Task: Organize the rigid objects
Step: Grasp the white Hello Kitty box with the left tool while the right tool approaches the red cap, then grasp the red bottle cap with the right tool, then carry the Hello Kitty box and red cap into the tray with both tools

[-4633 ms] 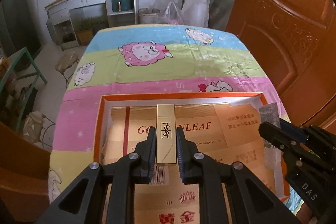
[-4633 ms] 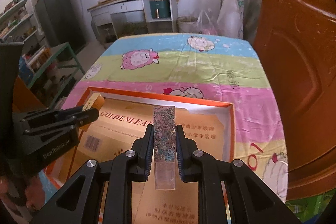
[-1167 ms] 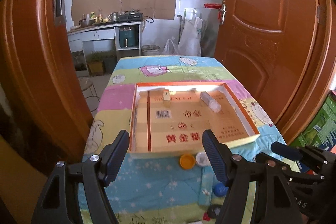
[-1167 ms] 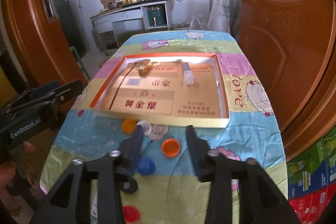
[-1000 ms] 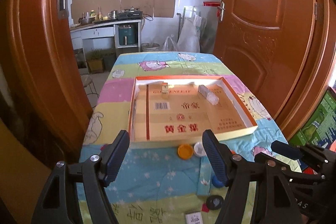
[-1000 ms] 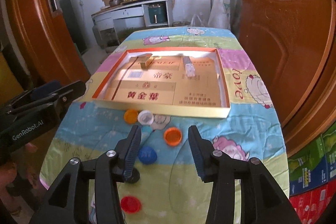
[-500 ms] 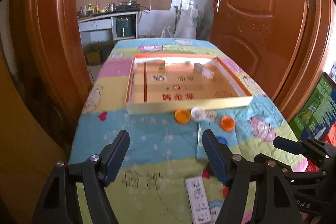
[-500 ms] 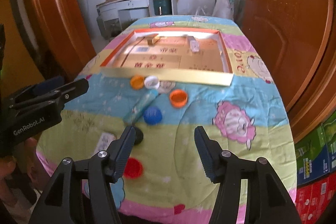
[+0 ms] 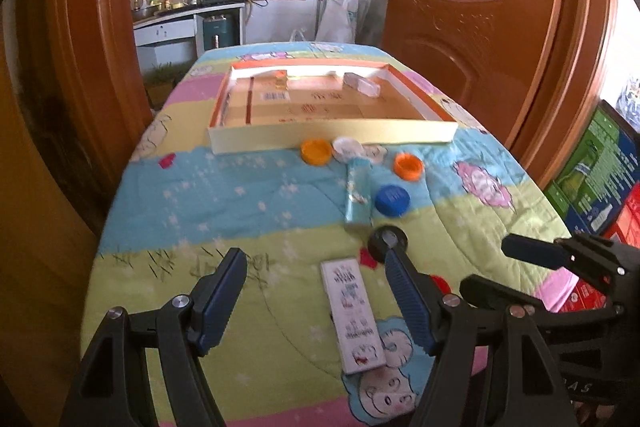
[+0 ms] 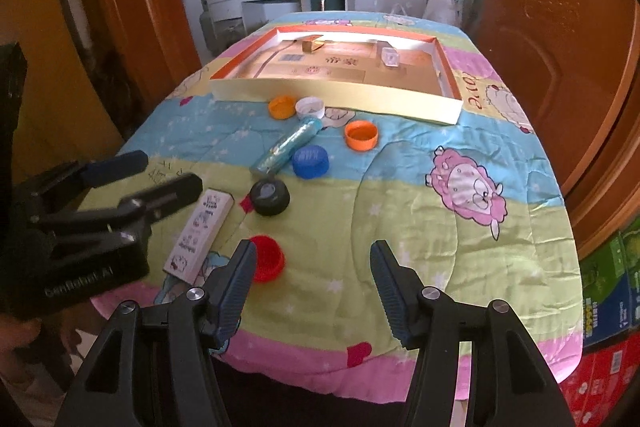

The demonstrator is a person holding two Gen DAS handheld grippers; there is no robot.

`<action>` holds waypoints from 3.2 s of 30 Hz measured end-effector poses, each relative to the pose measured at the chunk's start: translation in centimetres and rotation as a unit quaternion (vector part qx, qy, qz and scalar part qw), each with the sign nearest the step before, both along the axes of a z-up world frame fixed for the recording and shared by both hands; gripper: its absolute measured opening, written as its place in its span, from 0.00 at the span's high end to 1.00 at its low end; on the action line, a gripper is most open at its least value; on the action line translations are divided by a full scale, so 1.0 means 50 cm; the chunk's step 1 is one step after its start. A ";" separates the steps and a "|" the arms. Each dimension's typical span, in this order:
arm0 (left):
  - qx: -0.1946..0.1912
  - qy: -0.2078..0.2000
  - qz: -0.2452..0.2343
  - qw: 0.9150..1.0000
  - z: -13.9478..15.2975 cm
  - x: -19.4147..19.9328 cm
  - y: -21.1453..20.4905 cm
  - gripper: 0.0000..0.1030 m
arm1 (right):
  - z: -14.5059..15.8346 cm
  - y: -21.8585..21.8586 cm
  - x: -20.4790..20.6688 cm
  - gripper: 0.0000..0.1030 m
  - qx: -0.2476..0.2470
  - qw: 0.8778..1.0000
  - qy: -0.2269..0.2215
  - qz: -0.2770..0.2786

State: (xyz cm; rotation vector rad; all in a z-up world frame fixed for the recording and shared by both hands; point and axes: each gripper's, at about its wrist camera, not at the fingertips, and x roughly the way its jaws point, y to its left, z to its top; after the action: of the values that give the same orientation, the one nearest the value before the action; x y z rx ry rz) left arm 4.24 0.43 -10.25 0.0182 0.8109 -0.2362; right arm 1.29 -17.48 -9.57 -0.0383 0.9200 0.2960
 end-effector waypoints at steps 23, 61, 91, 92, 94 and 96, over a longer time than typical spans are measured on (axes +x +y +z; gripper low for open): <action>-0.008 0.020 0.002 1.000 -0.066 -0.027 0.010 0.75 | -0.033 0.033 -0.010 0.41 0.020 0.999 0.022 0.042; -0.030 0.005 0.018 0.999 0.010 0.060 0.030 0.75 | -0.003 0.031 0.072 0.70 0.003 1.000 -0.003 0.025; -0.009 0.012 0.020 1.000 0.013 0.182 0.003 0.75 | 0.016 -0.002 0.195 0.70 0.011 0.999 -0.015 0.031; -0.009 0.013 0.020 1.000 0.013 0.189 0.003 0.75 | 0.015 -0.002 0.201 0.70 0.012 0.999 -0.014 0.031; -0.010 0.013 0.022 1.000 0.014 0.199 0.003 0.75 | 0.014 -0.003 0.209 0.70 0.013 0.999 -0.013 0.030; -0.011 0.011 0.023 1.000 0.016 0.207 0.003 0.75 | 0.013 -0.004 0.215 0.70 0.014 0.999 -0.013 0.029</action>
State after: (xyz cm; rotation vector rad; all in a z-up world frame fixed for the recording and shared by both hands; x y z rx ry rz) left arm 14.61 0.59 -9.43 -0.0239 0.8292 -0.2022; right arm 12.06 -17.70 -8.91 -0.0439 0.8892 0.3620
